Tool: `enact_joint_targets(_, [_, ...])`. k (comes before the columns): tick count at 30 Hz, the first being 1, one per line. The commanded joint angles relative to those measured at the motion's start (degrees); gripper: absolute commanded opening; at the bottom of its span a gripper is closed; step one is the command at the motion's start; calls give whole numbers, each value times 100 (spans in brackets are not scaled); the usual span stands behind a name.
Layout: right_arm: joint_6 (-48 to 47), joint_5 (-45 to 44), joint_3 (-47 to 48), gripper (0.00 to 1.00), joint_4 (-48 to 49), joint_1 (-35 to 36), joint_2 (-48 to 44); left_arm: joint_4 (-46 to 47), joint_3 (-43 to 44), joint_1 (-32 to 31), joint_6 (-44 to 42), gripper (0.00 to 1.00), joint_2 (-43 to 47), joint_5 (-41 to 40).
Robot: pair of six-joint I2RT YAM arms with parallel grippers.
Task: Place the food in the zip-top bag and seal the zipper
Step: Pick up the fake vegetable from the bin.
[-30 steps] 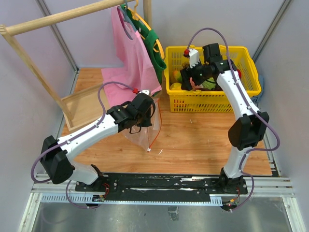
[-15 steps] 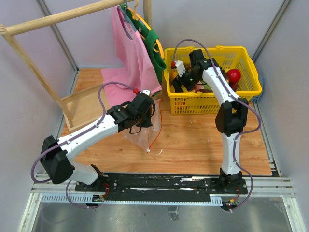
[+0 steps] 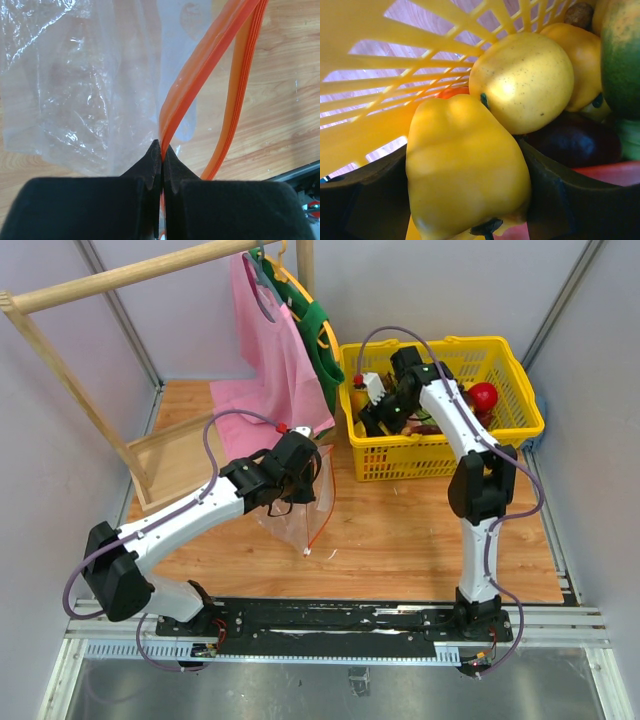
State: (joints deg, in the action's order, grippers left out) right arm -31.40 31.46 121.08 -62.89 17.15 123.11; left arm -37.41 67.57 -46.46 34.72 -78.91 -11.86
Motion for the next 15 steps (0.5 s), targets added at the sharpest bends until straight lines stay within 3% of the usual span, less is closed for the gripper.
enact_joint_targets(1, [615, -49, -241, 24, 170, 90, -852, -23, 262, 40, -37, 0, 164, -37])
enact_joint_targets(6, [1437, -490, -1086, 7, 1337, 87, -1729, 28, 307, 41, -2, 0, 183, -79])
enact_joint_targets(15, [2613, -1055, -2146, 1, 2761, 115, -3010, 112, 398, 42, 274, 0, 185, 17])
